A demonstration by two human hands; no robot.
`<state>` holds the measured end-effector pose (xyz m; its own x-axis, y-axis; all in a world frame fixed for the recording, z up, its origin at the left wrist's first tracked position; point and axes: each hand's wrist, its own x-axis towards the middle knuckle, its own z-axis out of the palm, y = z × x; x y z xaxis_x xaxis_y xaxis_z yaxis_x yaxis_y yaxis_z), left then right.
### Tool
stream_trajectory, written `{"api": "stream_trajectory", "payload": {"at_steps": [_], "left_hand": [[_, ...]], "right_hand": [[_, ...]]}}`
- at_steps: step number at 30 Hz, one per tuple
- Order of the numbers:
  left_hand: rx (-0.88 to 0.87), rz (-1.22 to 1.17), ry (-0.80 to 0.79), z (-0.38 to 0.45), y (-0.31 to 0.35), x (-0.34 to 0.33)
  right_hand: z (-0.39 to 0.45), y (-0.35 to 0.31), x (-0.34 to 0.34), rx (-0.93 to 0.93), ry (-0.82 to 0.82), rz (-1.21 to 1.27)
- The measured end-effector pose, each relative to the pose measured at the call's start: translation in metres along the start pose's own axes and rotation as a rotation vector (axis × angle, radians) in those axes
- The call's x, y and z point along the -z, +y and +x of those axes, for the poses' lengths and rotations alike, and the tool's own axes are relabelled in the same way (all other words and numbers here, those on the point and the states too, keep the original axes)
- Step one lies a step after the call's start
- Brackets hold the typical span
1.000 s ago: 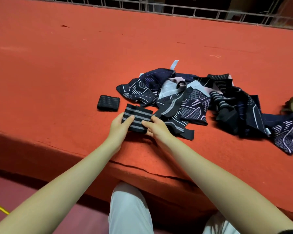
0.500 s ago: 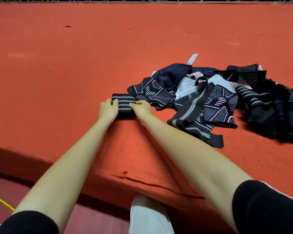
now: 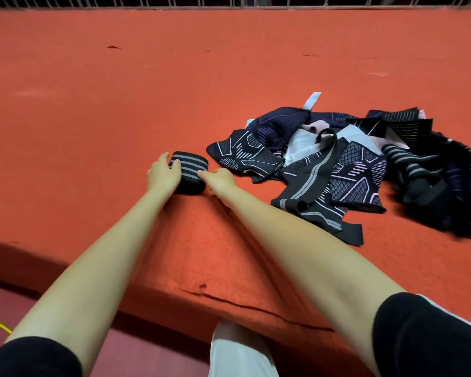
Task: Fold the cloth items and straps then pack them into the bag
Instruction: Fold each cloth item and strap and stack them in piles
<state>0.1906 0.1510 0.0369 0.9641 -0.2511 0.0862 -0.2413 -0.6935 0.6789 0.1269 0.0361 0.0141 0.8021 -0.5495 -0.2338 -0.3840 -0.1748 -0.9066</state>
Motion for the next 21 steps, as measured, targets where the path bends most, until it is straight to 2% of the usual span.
{"api": "stream_trajectory", "payload": {"at_steps": [5, 10, 13, 16, 18, 21], "left_hand": [[-0.019, 0.058, 0.117, -0.016, 0.014, 0.007], [-0.158, -0.014, 0.209, -0.037, 0.043, 0.010], [-0.196, -0.338, 0.041, -0.063, 0.082, 0.005], [-0.126, -0.638, -0.195, -0.098, 0.129, -0.007], [-0.110, -0.667, -0.323, -0.116, 0.153, -0.023], [-0.103, -0.591, -0.476, -0.137, 0.182, -0.053]], "right_hand": [[-0.017, 0.005, 0.022, -0.020, -0.027, 0.109], [-0.043, 0.004, 0.052, 0.011, -0.012, 0.177], [-0.065, 0.002, 0.099, -0.007, 0.084, 0.404], [-0.084, 0.013, 0.163, 0.027, 0.319, 0.513], [-0.097, 0.027, 0.199, 0.058, 0.414, 0.496], [-0.108, 0.058, 0.242, 0.117, 0.474, 0.309]]}}
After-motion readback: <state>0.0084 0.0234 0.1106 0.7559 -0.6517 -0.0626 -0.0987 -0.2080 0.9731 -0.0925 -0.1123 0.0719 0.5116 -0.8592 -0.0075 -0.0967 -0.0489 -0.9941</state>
